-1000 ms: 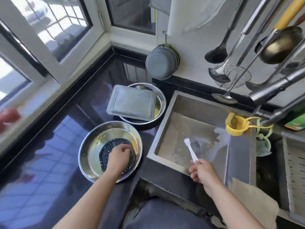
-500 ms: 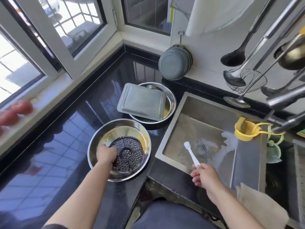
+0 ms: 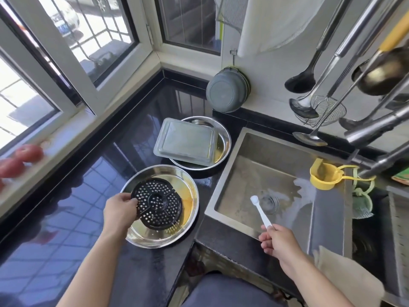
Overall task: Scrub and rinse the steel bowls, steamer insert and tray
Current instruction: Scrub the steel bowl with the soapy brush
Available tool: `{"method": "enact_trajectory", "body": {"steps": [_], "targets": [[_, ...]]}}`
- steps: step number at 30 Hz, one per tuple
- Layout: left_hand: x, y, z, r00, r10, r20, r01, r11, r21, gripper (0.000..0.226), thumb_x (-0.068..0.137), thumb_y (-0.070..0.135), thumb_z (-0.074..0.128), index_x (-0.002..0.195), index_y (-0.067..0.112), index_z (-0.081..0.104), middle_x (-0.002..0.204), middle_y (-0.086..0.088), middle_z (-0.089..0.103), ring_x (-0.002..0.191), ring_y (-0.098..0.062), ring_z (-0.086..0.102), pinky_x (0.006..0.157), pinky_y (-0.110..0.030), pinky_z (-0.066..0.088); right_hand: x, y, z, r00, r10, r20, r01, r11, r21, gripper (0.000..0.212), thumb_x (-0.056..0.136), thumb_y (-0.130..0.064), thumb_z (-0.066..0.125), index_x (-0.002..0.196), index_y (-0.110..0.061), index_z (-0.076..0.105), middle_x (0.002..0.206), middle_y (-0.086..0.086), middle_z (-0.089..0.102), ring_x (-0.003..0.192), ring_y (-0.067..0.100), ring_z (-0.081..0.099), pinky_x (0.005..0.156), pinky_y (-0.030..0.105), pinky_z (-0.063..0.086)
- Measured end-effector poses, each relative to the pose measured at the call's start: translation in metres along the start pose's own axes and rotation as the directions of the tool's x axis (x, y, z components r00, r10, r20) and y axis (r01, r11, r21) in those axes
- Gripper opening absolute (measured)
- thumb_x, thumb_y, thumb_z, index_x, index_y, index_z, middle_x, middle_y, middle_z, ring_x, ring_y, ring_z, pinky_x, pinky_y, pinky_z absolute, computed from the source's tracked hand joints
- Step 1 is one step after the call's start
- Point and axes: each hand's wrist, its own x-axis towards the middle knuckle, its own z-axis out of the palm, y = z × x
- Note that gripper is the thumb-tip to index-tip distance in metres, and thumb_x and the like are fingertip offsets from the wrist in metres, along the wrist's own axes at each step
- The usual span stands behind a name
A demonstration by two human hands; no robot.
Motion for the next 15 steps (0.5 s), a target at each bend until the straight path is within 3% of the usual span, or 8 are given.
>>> {"method": "enact_trajectory", "body": {"steps": [2,6,11,13,15], "targets": [[-0.004,0.011,-0.013,0.999,0.026,-0.021,-0.026,1.0,0.007,0.023,0.086,0.0,0.056,0.092,0.012,0.075,0.083,-0.012,0.076,0.064,-0.028,0.074,0.071,-0.042,0.064,0.0,0.0,-0.002,1.0,0.002,-0.002,-0.002,1.0,0.002,0.025,0.108,-0.01,0.039,0.103,-0.004,0.063,0.072,0.012,0.06,0.051,0.018,0.051,0.05,0.028,0.046],[-0.003,0.029,-0.032,0.991,0.131,-0.024,-0.128,0.985,0.119,0.036,0.071,0.018,0.055,0.098,0.019,0.078,0.08,-0.004,0.077,0.066,-0.028,0.076,0.078,-0.051,0.064,0.0,-0.001,-0.005,1.0,-0.002,-0.006,0.002,1.0,0.005,0.026,0.108,-0.01,0.038,0.104,-0.004,0.062,0.073,0.013,0.061,0.052,0.019,0.051,0.051,0.029,0.046],[-0.026,0.061,-0.024,0.927,0.374,-0.028,-0.33,0.85,0.41,0.027,0.09,0.017,0.058,0.111,0.02,0.074,0.098,-0.01,0.074,0.098,-0.039,0.064,0.082,-0.042,0.048,-0.001,-0.001,-0.008,1.0,0.001,-0.01,-0.001,1.0,0.025,0.025,0.108,-0.01,0.038,0.105,-0.003,0.061,0.073,0.014,0.06,0.051,0.018,0.051,0.05,0.028,0.045],[-0.035,0.069,-0.016,0.889,0.458,-0.012,-0.395,0.781,0.484,0.025,0.091,0.015,0.055,0.107,0.02,0.073,0.1,-0.011,0.074,0.097,-0.04,0.062,0.077,-0.04,0.041,-0.001,-0.002,-0.008,1.0,0.0,-0.011,0.0,0.999,0.034,0.024,0.108,-0.009,0.038,0.105,-0.002,0.061,0.072,0.013,0.06,0.05,0.018,0.05,0.049,0.028,0.044],[-0.035,0.077,-0.007,0.887,0.463,-0.001,-0.413,0.793,0.448,0.025,0.089,0.014,0.054,0.102,0.023,0.072,0.093,-0.009,0.072,0.091,-0.038,0.059,0.076,-0.039,0.04,-0.001,-0.004,-0.009,1.0,0.002,-0.02,-0.001,0.999,0.039,0.024,0.108,-0.009,0.038,0.104,-0.002,0.061,0.071,0.013,0.06,0.05,0.018,0.05,0.048,0.028,0.044]]}}
